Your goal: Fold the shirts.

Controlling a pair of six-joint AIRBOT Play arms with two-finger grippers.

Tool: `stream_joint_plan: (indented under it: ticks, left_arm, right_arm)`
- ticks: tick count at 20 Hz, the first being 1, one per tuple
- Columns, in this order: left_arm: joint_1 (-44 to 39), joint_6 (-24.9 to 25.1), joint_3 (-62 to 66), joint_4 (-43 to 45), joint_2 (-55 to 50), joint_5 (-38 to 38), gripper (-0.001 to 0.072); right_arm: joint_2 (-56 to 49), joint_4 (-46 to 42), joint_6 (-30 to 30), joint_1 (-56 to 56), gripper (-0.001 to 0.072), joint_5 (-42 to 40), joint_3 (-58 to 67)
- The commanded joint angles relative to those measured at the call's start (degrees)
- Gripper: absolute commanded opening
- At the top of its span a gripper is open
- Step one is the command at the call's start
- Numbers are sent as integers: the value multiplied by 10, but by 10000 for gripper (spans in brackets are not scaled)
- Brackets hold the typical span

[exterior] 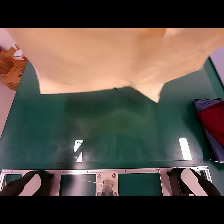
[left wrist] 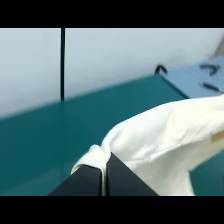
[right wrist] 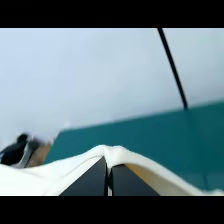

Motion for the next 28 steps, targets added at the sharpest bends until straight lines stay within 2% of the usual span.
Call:
stream_joint_plan:
  ticks: [1,3,6,9,11,13,16,19,22,24,28]
  left_arm:
    - [0,-30,144,19,31,66,18]
    - [0,-37,141,48,41,53,18]
    - [0,-50,93,109,40,11,18]
    - [0,-47,-35,102,33,6,18]
    - [0,-36,-122,74,10,5,19]
    - [-15,1,-206,34,-29,6,19]
    - [-75,48,-298,42,-115,30,19]
    - [-118,47,-335,66,-216,121,18]
    - [-136,46,-335,62,-312,213,18]
    - [-138,42,-334,51,-356,268,18]
    - [-138,47,-333,40,-386,339,18]
  right_arm:
    - [43,15,36,-71,14,-59,155]
    - [52,14,38,-80,14,-79,166]
    - [51,3,37,-80,14,-66,138]
    - [52,6,28,-79,14,-41,45]
    - [52,9,-12,-59,14,-43,-40]
    - [46,7,-64,7,14,-71,-145]
    - [8,-51,-110,111,14,-162,-302]
    - [-111,-63,-149,178,14,-255,-394]
    - [-288,-40,-165,195,13,-273,-356]
    - [-403,-30,-164,195,14,-261,-277]
    - [-533,-25,-159,196,14,-220,-103]
